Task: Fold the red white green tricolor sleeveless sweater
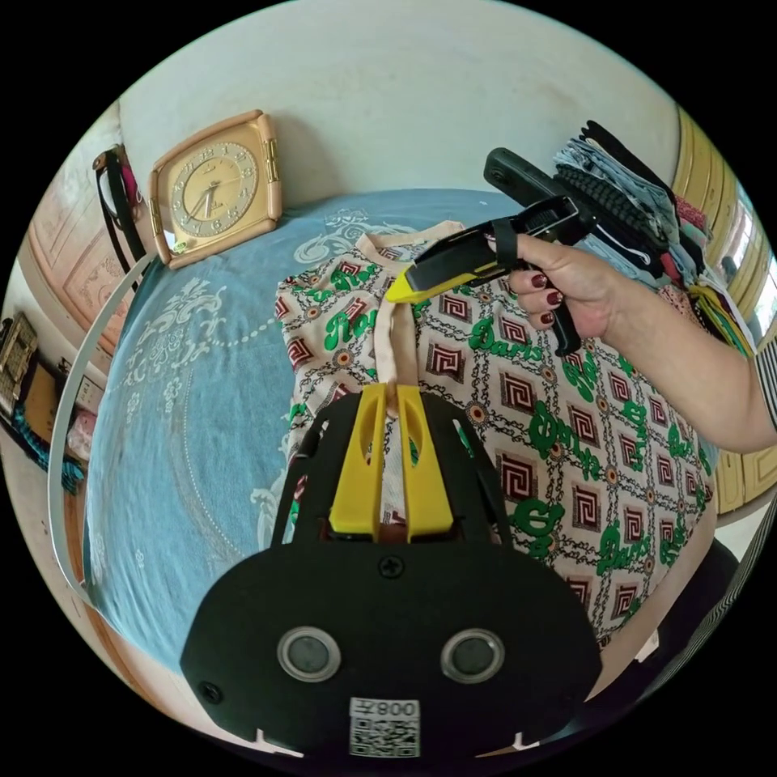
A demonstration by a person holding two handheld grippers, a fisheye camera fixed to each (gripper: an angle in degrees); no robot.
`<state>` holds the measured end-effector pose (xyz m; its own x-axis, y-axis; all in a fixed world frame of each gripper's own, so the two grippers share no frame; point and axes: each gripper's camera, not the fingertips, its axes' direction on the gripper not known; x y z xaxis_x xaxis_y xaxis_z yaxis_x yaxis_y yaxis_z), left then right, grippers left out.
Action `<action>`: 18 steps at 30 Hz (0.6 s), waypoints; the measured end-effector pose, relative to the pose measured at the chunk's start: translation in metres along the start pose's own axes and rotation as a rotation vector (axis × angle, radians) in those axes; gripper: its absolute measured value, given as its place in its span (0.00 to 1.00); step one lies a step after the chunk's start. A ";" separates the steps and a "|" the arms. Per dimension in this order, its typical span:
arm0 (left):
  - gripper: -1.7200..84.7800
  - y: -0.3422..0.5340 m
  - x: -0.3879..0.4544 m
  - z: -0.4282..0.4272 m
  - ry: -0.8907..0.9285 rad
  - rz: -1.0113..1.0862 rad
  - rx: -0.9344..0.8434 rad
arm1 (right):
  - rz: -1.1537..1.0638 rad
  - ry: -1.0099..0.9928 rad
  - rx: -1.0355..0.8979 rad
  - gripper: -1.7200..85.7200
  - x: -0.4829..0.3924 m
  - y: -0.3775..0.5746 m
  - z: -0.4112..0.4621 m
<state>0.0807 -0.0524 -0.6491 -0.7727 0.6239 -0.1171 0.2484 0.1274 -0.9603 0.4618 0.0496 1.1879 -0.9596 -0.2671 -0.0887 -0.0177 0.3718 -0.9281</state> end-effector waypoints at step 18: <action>0.05 0.000 -0.008 -0.008 0.023 -0.059 0.016 | -0.272 0.434 -0.162 0.03 -0.069 -0.016 0.041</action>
<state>0.0921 -0.0512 -0.6458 -0.7718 0.6335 -0.0543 0.1932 0.1523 -0.9693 0.5395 0.0260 1.1940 -0.9416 0.0066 0.3368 -0.2920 0.4823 -0.8259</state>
